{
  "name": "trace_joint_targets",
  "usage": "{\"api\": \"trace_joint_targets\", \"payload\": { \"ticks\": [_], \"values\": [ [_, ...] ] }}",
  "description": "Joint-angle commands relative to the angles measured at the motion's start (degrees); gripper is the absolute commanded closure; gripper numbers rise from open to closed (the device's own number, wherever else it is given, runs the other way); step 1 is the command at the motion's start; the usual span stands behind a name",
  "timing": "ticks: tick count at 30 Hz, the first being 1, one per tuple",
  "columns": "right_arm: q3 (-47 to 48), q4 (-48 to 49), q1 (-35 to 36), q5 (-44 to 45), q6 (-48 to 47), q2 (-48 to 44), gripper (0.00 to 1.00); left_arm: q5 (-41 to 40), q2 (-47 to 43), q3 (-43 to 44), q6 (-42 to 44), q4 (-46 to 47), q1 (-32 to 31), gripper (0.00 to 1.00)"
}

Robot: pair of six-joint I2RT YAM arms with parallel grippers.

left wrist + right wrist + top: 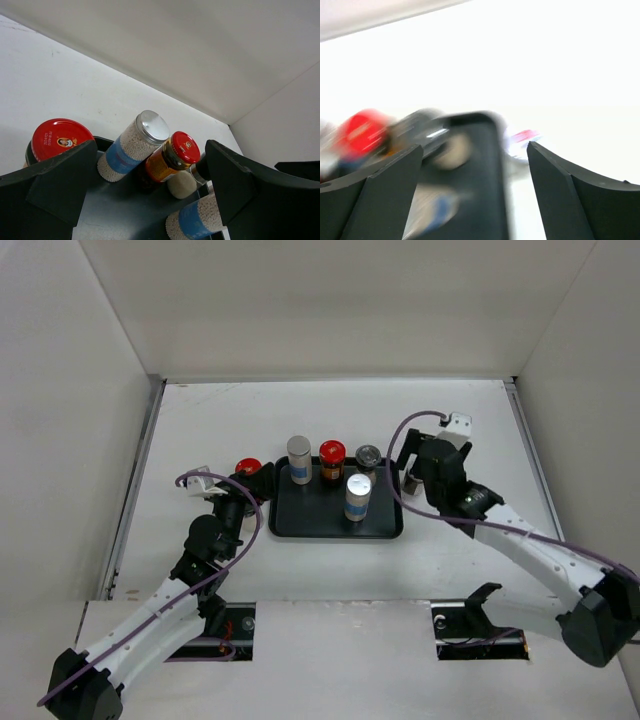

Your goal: Organize the condiment bottles

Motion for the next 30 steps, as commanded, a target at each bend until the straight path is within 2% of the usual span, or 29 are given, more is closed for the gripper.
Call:
{"api": "trace_joint_targets", "payload": {
  "ticks": [1,7,12,15,16,17,19,22,25,30],
  "values": [
    [-2.1,0.6,-6.2,-0.6,0.9,5.3,0.06,0.5,-0.2,-0.4,-0.4,2.4,-0.1,0.1],
    [0.4,5.6,-9.2,-6.4,-2.1,15.2,0.05,0.6,0.4,-0.4,-0.5,2.7,-0.1,0.1],
    [1.5,6.7,-10.9,-4.2,-1.7,21.4,0.12,0.6,0.3,-0.5,-0.5,2.7,0.1,0.1],
    [1.5,6.8,-11.1,-2.8,-1.6,23.1,0.23,0.6,0.8,-0.4,-0.5,2.7,0.1,0.1],
    [1.5,6.8,-11.1,-2.5,-1.6,23.4,0.3,0.6,1.1,-0.3,-0.5,2.7,0.1,0.1],
    [1.4,7.2,-11.0,-2.2,-1.7,23.2,0.4,0.6,1.2,-0.3,-0.5,2.8,0.0,0.1],
    [0.3,8.6,-10.8,-0.1,-2.0,20.9,0.49,0.6,1.1,-0.3,-0.5,2.8,0.0,0.1],
    [-1.2,9.8,-8.0,2.5,-4.2,14.5,0.52,0.6,0.7,-0.4,-0.5,2.8,0.1,0.1],
    [-1.6,8.0,-3.9,1.6,-4.9,8.4,0.53,0.6,0.8,-0.4,-0.5,2.8,0.1,0.1],
    [-2.1,3.9,3.5,-2.2,-0.5,5.4,0.52,-0.3,2.4,0.9,-0.5,0.8,0.4,0.11]
  ]
}}
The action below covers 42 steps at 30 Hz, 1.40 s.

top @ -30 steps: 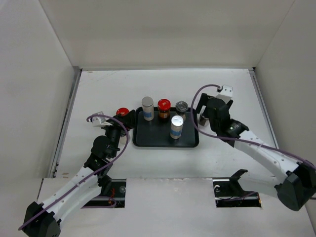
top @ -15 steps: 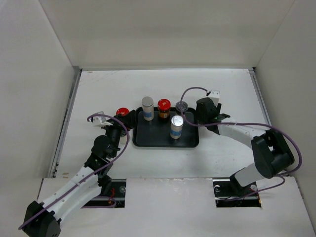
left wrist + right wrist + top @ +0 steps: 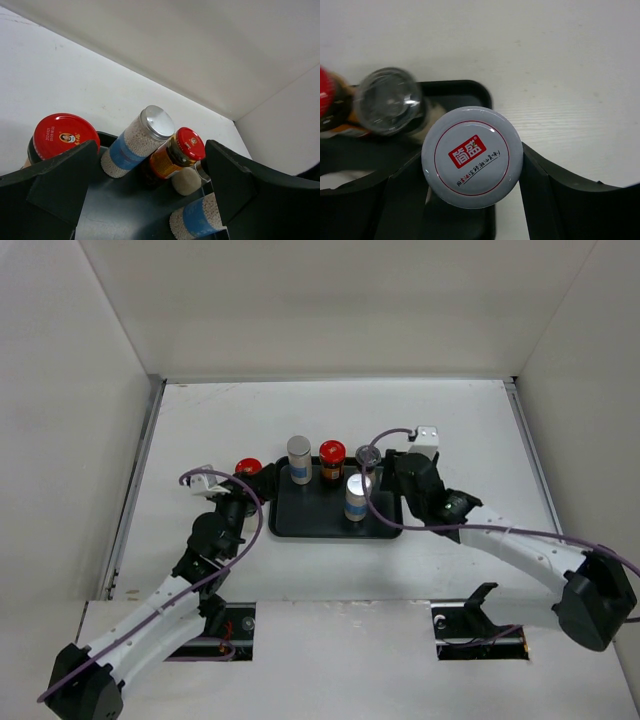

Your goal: Organize the condiment bottles

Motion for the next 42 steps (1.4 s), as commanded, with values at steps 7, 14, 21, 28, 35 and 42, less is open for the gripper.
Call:
{"api": "trace_joint_targets", "payload": {
  "ticks": [7,14,21,28,35,42],
  "values": [
    [-1.5,3.7,7.0,-1.2,4.9,1.0,0.51,-4.3,2.3,7.4,-1.3,-10.9,0.8,0.11],
    [-6.2,6.3,7.9,-1.0,6.2,3.2,0.48,-9.8,2.8,14.9,-1.7,-26.2,1.6,0.09],
    [-7.2,7.4,8.5,-0.9,5.8,3.0,0.21,-12.1,8.0,20.0,-1.2,-33.5,5.9,0.07],
    [-8.0,3.7,8.5,-0.2,4.3,-8.0,0.08,-10.1,15.4,26.3,1.0,-38.3,7.6,0.07],
    [-14.8,8.2,5.9,0.7,4.4,-18.1,0.07,-11.0,23.4,33.5,5.3,-43.0,7.1,0.09],
    [-14.4,9.8,8.6,0.7,3.5,-21.3,0.05,-9.7,32.4,40.0,6.9,-48.8,6.7,0.13]
  ]
}}
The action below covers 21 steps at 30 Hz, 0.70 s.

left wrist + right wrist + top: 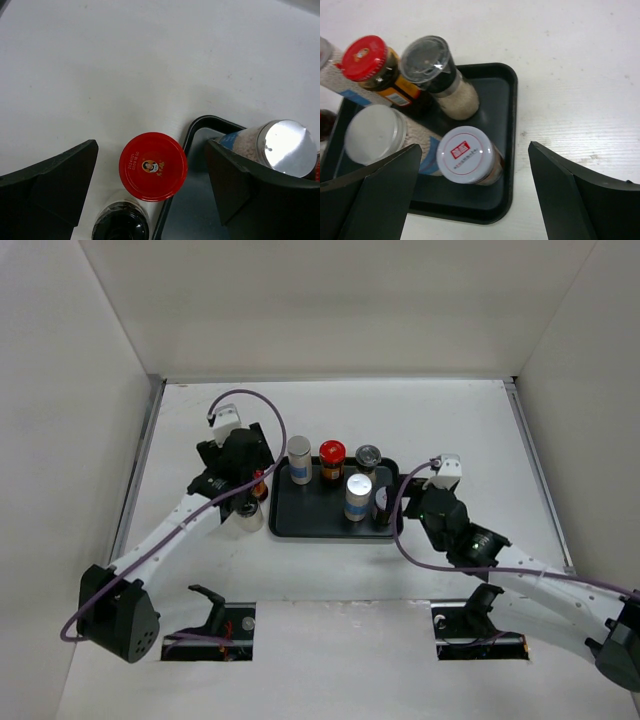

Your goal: Organize the condiment bottles

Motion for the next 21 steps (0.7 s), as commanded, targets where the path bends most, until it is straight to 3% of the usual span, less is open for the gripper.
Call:
{"api": "trace_joint_targets", "payload": {
  "ticks": [1,13,21],
  "values": [
    [0.8,5.3,2.0,1.1,-0.4,-1.6,0.05,0.7,1.9,3.2,1.8,-3.8,-0.5,0.13],
    [-0.5,8.7,3.3,-1.4,-0.4,-1.0,0.03,4.8,9.7,3.9,1.6,-4.6,-0.1,0.22],
    [-0.8,9.0,3.3,-2.8,-0.4,-2.1,0.03,5.2,9.3,4.8,1.8,-3.1,1.6,0.53]
  ]
}}
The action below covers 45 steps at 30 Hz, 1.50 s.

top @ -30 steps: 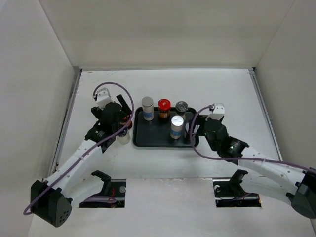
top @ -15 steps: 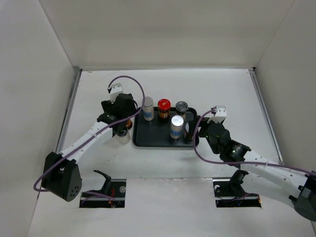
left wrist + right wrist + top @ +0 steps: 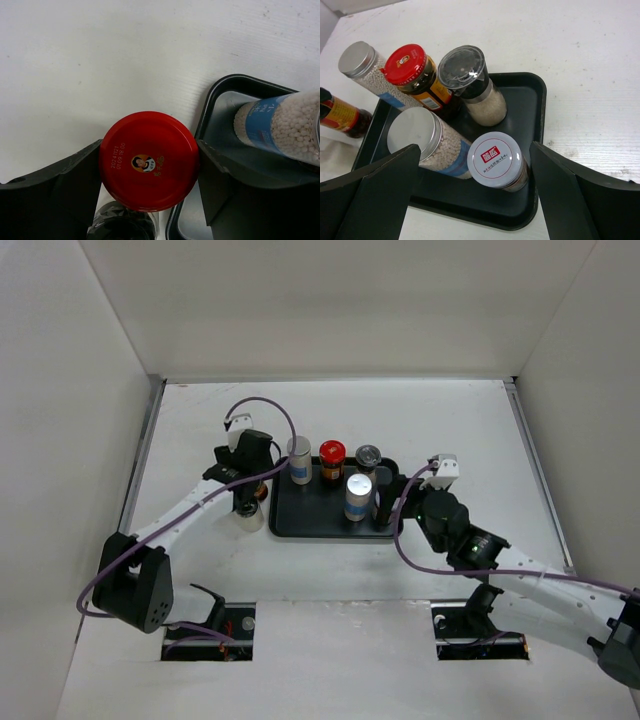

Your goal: Organize the condiment bottles

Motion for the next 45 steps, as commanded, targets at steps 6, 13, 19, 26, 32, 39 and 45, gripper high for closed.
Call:
{"api": "trace_joint_targets", "payload": {
  "ticks": [6,13,19,26,32,39,45],
  "values": [
    [-0.7,4.1,0.6,-1.0,-0.1,-1.0,0.03,-0.7,-4.5,6.2,1.2,4.2,1.4,0.63],
    [-0.6,4.4,0.6,-1.0,-0.1,0.0,0.02,-1.0,-5.8,11.7,3.5,4.8,-0.3,0.65],
    [-0.7,4.4,0.6,-1.0,-0.1,-0.3,0.02,-1.9,-9.7,15.0,5.5,2.8,-2.3,0.67],
    [-0.8,4.4,0.2,-0.9,-0.1,-1.4,0.02,-1.6,-13.5,19.2,6.5,-4.2,-9.1,0.67],
    [-1.3,4.0,-1.2,-0.8,-0.1,-3.9,0.02,-3.4,-13.9,16.6,3.0,-5.0,-19.6,0.66],
    [-2.6,3.3,-3.5,-0.6,1.1,-7.3,0.02,-2.7,-9.9,11.0,-0.5,1.4,-24.9,0.66],
    [-2.9,3.1,-4.0,-0.4,1.5,-7.6,0.02,-2.2,-4.1,9.3,-0.2,7.2,-26.0,0.65]
  ]
}}
